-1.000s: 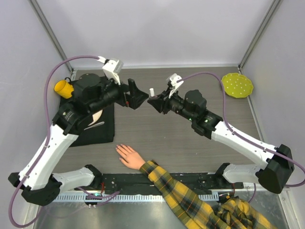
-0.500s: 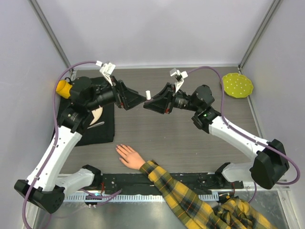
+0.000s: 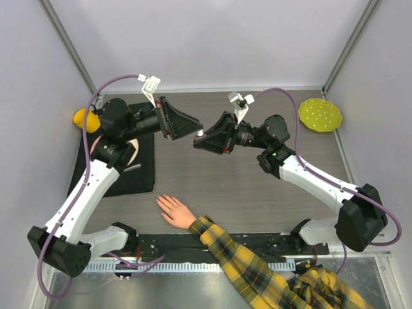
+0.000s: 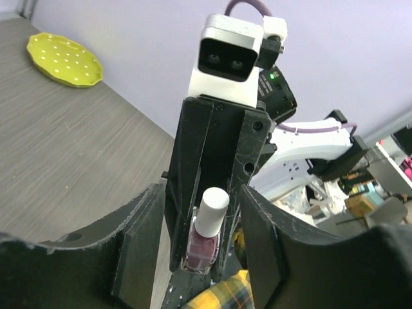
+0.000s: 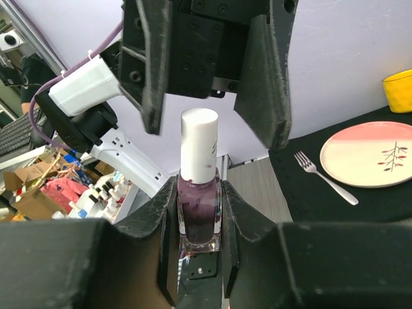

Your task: Paint the nails

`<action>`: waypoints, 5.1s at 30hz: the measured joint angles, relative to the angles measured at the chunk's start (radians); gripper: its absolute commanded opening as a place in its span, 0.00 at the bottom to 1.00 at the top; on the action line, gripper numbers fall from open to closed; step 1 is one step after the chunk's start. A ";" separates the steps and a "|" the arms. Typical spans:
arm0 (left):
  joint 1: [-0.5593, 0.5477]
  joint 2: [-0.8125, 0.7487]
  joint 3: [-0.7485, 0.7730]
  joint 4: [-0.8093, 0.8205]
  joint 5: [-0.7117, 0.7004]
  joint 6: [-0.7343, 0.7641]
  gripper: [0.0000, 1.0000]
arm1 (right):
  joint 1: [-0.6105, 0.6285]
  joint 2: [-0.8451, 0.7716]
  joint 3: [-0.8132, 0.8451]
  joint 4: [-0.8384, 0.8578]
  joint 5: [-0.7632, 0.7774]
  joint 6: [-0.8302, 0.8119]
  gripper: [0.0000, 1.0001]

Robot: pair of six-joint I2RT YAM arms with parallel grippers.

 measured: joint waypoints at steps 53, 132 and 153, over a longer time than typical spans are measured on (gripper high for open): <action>0.043 -0.062 0.030 -0.264 -0.130 0.128 0.78 | 0.032 -0.050 0.006 -0.231 0.100 -0.201 0.01; -0.024 -0.001 0.084 -0.242 -0.028 0.101 0.59 | 0.017 0.014 0.008 -0.040 -0.034 -0.012 0.01; -0.024 -0.001 0.224 -0.538 -0.169 0.292 0.71 | 0.097 -0.135 0.016 -0.459 0.217 -0.527 0.01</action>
